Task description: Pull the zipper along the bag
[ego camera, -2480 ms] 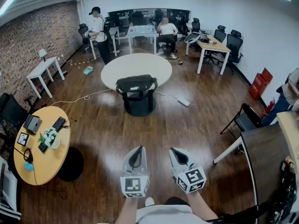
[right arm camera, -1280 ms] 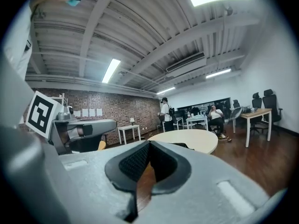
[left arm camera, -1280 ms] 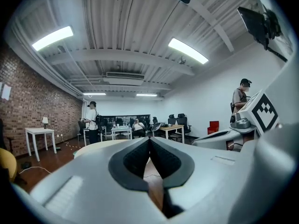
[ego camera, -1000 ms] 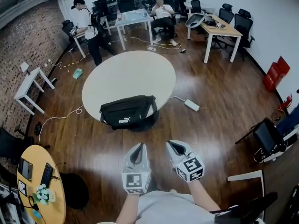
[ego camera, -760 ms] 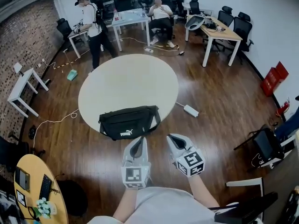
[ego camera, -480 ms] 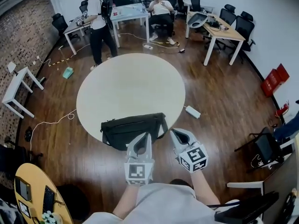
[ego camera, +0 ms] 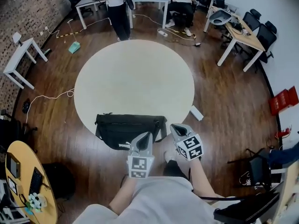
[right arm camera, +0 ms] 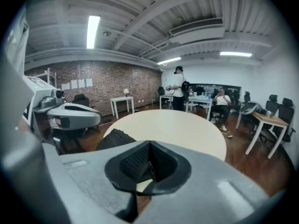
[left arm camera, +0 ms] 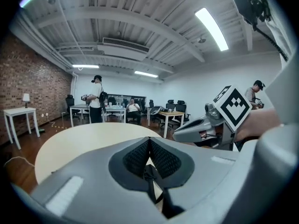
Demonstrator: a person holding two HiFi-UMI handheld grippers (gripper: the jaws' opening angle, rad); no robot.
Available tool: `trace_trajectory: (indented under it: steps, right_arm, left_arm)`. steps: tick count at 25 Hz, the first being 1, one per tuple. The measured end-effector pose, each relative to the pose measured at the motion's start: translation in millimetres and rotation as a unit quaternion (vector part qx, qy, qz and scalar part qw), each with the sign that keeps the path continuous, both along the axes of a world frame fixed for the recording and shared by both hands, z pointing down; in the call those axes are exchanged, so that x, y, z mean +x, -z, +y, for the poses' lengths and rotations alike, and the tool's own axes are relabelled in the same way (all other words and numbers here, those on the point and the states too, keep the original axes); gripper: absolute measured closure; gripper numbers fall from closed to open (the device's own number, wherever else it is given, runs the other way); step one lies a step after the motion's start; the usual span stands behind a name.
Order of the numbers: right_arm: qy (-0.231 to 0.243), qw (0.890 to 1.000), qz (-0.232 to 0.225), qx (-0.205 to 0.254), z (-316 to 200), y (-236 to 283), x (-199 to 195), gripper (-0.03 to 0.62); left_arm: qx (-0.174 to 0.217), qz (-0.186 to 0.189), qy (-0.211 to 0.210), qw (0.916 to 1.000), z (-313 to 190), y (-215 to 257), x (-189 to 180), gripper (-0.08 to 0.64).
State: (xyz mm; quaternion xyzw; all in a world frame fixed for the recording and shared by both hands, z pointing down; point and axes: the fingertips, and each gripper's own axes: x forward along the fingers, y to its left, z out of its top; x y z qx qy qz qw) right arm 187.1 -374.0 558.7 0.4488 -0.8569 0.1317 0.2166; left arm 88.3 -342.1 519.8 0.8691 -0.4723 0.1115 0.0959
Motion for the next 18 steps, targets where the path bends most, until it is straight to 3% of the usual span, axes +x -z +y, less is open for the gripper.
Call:
trace_trajectory:
  steps: [4, 8, 14, 18]
  right_arm:
    - [0.083, 0.995, 0.031, -0.049, -33.5, -48.1, -7.2, 0.603]
    - [0.158, 0.980, 0.061, -0.100, -61.7, -105.7, -14.9, 0.603]
    - [0.253, 0.944, 0.113, -0.181, -85.8, -194.7, -37.9, 0.603]
    - [0.305, 0.918, 0.169, -0.191, -100.2, -227.6, -52.1, 0.601]
  left_arm:
    - [-0.062, 0.005, 0.055, 0.9965, -16.1, -38.9, 13.8, 0.543]
    - [-0.103, -0.006, 0.108, 0.9888, -28.5, -78.9, 27.0, 0.541]
    - [-0.172, -0.022, 0.175, 0.9690, -35.5, -142.6, 40.7, 0.519]
    - [-0.208, -0.025, 0.191, 0.9590, -50.5, -181.5, 50.4, 0.471]
